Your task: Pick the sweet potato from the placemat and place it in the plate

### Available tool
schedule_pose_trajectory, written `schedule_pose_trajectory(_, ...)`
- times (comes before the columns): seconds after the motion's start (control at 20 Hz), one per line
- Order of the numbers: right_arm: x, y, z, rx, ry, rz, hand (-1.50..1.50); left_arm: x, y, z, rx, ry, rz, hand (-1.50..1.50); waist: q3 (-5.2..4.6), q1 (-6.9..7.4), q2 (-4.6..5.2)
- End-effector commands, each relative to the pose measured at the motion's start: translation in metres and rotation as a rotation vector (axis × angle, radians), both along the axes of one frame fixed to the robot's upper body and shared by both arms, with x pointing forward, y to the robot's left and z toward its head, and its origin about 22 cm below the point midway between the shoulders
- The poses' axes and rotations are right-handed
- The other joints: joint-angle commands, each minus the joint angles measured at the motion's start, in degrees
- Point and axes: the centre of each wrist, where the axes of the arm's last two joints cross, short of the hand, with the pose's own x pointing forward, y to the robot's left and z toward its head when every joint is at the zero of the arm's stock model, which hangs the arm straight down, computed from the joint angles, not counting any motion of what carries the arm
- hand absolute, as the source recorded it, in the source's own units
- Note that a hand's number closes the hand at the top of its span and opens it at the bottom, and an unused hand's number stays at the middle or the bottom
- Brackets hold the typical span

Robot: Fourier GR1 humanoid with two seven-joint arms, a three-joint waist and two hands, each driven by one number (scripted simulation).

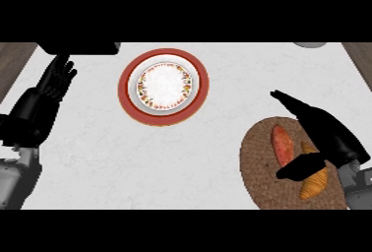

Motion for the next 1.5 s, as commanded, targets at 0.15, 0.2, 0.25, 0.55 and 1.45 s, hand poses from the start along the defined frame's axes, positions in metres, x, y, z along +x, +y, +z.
schedule_pose_trajectory(0.15, 0.007, 0.022, 0.017, -0.21, 0.278, 0.019, -1.5, 0.012, -0.009, 0.0, 0.008, -0.006, -0.004, 0.0, 0.18, 0.03, 0.4)
schedule_pose_trajectory(0.2, 0.018, 0.022, 0.018, -0.23, 0.296, -0.005, -1.5, 0.008, -0.008, 0.005, -0.018, -0.004, -0.018, 0.0, 0.21, 0.57, 0.38)
schedule_pose_trajectory(0.25, 0.02, 0.03, 0.026, -0.244, 0.31, -0.003, -1.5, -0.005, 0.002, -0.005, -0.015, 0.004, -0.024, 0.0, 0.19, 0.91, 0.31)
schedule_pose_trajectory(0.55, 0.023, 0.016, -0.01, -0.303, 0.31, -0.055, -1.5, 0.004, -0.018, -0.001, -0.01, -0.017, 0.007, 0.0, 0.28, 0.21, 0.38)
schedule_pose_trajectory(1.45, 0.031, 0.004, -0.067, -0.384, 0.454, -0.092, -1.5, 0.004, -0.006, 0.01, -0.008, 0.003, -0.009, 0.0, 0.27, 0.22, 0.34)
